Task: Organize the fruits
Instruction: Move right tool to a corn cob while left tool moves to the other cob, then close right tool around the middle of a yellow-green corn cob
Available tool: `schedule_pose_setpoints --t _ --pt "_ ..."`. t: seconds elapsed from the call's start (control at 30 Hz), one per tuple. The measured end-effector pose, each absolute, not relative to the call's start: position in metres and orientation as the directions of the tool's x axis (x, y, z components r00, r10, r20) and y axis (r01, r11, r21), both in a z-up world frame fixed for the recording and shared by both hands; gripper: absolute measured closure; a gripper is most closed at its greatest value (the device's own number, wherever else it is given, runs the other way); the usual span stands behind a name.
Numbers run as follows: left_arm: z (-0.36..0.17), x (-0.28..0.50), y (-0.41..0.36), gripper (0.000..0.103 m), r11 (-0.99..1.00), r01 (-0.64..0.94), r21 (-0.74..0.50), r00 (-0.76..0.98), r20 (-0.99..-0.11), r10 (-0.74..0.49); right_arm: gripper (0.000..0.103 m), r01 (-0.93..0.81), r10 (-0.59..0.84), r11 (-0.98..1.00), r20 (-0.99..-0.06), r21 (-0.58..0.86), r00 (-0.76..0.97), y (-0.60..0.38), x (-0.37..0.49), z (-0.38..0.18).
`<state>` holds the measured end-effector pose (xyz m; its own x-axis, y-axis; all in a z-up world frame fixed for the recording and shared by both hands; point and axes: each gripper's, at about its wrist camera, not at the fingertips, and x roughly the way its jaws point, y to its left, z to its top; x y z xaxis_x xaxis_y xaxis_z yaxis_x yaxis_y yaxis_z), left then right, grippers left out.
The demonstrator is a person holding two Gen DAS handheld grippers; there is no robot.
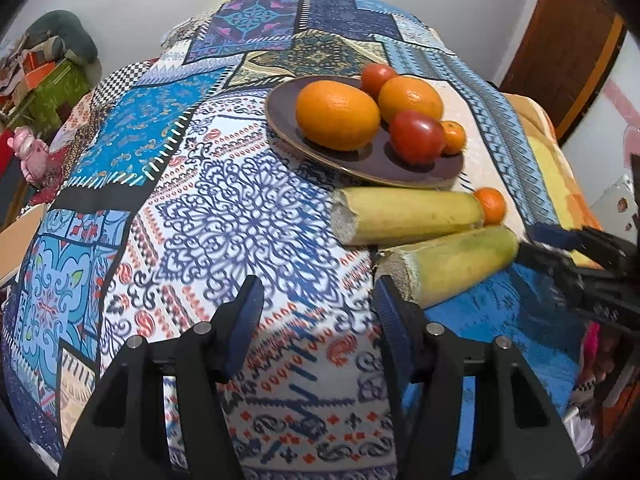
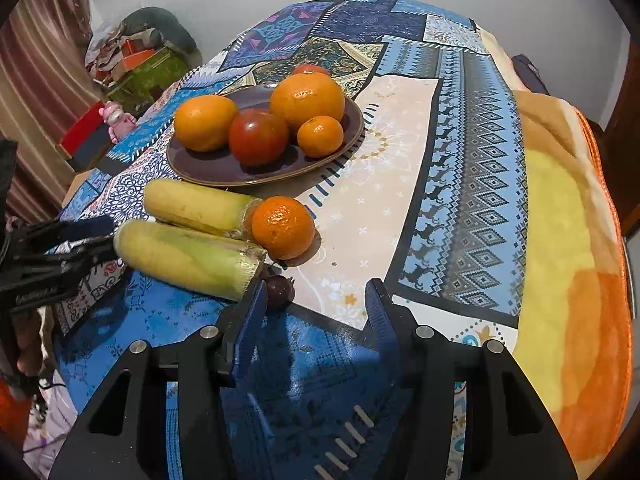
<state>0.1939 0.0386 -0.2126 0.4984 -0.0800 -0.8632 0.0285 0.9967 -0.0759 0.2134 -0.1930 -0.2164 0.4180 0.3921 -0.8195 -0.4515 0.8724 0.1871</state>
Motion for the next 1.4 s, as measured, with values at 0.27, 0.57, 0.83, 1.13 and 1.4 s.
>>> schedule_pose_setpoints --t 0.27,0.57,0.83,1.13,1.4 --pt "-0.209 0.166 0.011 0.047 0.983 0.123 -0.135 0.472 -0.864 -0.178 0.062 -0.425 0.333 0.897 -0.822 0.124 0.462 -0.195 0.217 -0.211" --pt "-0.208 0.161 -0.035 0.047 0.948 0.233 -0.214 0.440 -0.847 -0.300 0.055 -0.410 0.412 0.882 -0.800 0.231 0.436 -0.212 0.203 -0.199" --pt "-0.194 0.158 0.003 0.047 0.975 0.148 -0.168 0.507 -0.833 -0.220 0.040 -0.423 0.458 0.861 -0.792 0.283 0.403 -0.183 0.199 -0.203" --pt "-0.186 0.192 0.028 0.044 0.987 0.119 -0.109 0.541 -0.826 -0.157 0.035 -0.447 0.426 0.863 -0.817 0.236 0.390 -0.155 0.201 -0.215" --pt "-0.201 0.243 0.001 0.029 0.974 0.219 -0.051 0.510 -0.845 -0.159 0.044 -0.410 0.474 0.854 -0.802 0.320 0.362 -0.180 0.200 -0.219"
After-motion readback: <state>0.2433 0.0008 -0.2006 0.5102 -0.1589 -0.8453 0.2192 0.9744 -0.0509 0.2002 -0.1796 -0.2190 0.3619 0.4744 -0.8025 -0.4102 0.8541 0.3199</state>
